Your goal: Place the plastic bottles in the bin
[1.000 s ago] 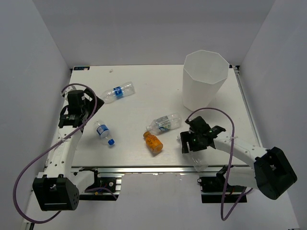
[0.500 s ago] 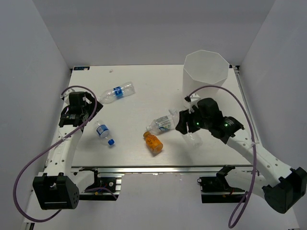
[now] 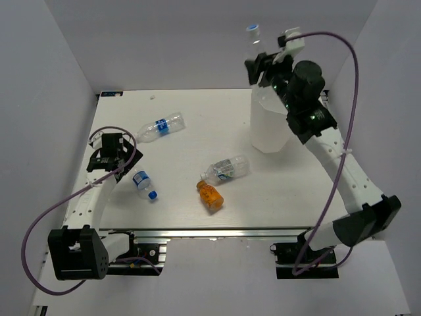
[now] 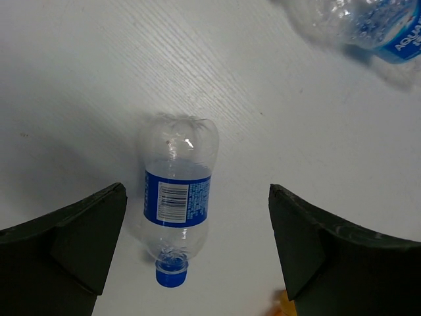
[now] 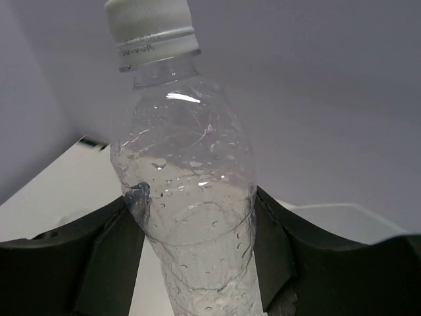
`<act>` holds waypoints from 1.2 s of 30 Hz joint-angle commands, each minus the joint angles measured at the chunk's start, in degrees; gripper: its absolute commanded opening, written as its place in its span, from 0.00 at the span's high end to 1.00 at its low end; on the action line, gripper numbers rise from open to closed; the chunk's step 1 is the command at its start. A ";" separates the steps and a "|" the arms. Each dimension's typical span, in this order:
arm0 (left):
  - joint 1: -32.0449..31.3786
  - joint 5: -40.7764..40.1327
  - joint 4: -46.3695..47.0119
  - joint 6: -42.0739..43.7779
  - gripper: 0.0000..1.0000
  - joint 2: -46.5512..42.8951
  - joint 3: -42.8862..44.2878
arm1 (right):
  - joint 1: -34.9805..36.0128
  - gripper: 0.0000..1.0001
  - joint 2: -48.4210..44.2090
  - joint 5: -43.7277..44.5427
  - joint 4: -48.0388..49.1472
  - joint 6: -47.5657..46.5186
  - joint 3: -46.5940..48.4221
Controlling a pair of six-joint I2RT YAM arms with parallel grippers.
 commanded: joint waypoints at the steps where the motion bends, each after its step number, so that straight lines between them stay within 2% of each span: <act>1: -0.05 -1.37 0.28 -1.73 0.02 0.59 -1.48 | -7.72 0.72 4.79 6.90 4.40 0.32 7.98; 3: -0.14 -0.77 0.89 -2.35 0.02 1.82 -2.45 | -12.36 0.69 8.40 5.69 4.75 0.51 9.66; 6: -0.14 0.29 2.47 -2.79 0.02 3.05 -3.51 | -16.25 0.54 9.20 2.26 5.72 1.56 5.82; 7: -0.05 0.47 3.52 -3.14 0.02 3.75 -3.94 | -16.70 0.40 8.50 2.17 6.33 1.47 2.67; 9: -0.14 0.82 4.76 -3.67 0.02 4.46 -5.00 | -17.75 0.24 7.53 -0.27 6.95 0.86 -0.08; 10: -0.05 0.74 4.94 -3.76 0.02 5.51 -5.26 | -18.02 0.12 7.18 -1.86 7.47 0.42 -1.04; 13: -0.05 0.56 5.46 -4.11 0.02 7.79 -5.88 | -18.55 0.11 4.81 -6.33 6.78 -0.72 -2.20; 20: -0.05 2.74 10.38 -4.46 0.14 11.31 -8.08 | -18.55 0.11 -1.78 -16.28 1.25 -3.36 -5.00; 23: -0.05 4.51 12.41 -4.28 0.27 12.54 -7.73 | -18.46 0.11 -4.77 -22.25 0.36 -3.72 -6.76; 24: -0.05 4.86 12.15 -4.37 0.40 13.33 -7.47 | -18.46 0.11 -5.47 -26.09 -1.81 -3.72 -7.12; 27: -2.50 2.68 9.79 -4.20 0.61 14.22 -4.05 | -18.37 0.11 -8.02 -34.70 -3.85 -3.63 -9.21; 31: -5.23 1.35 7.93 -3.76 0.75 12.73 0.44 | -16.62 0.11 -11.10 -41.59 -4.47 -2.05 -13.43; 33: -8.56 2.48 9.15 -3.67 0.78 11.41 2.90 | -12.23 0.11 -11.72 -41.26 -6.13 -3.97 -14.67; 34: -9.88 2.75 9.94 -3.32 0.83 10.01 3.69 | -10.39 0.11 -11.63 -40.29 -7.45 -4.15 -15.81; 36: -14.97 2.93 13.27 -3.14 0.85 8.78 5.88 | -5.20 0.11 -11.11 -39.49 -6.77 -2.41 -17.74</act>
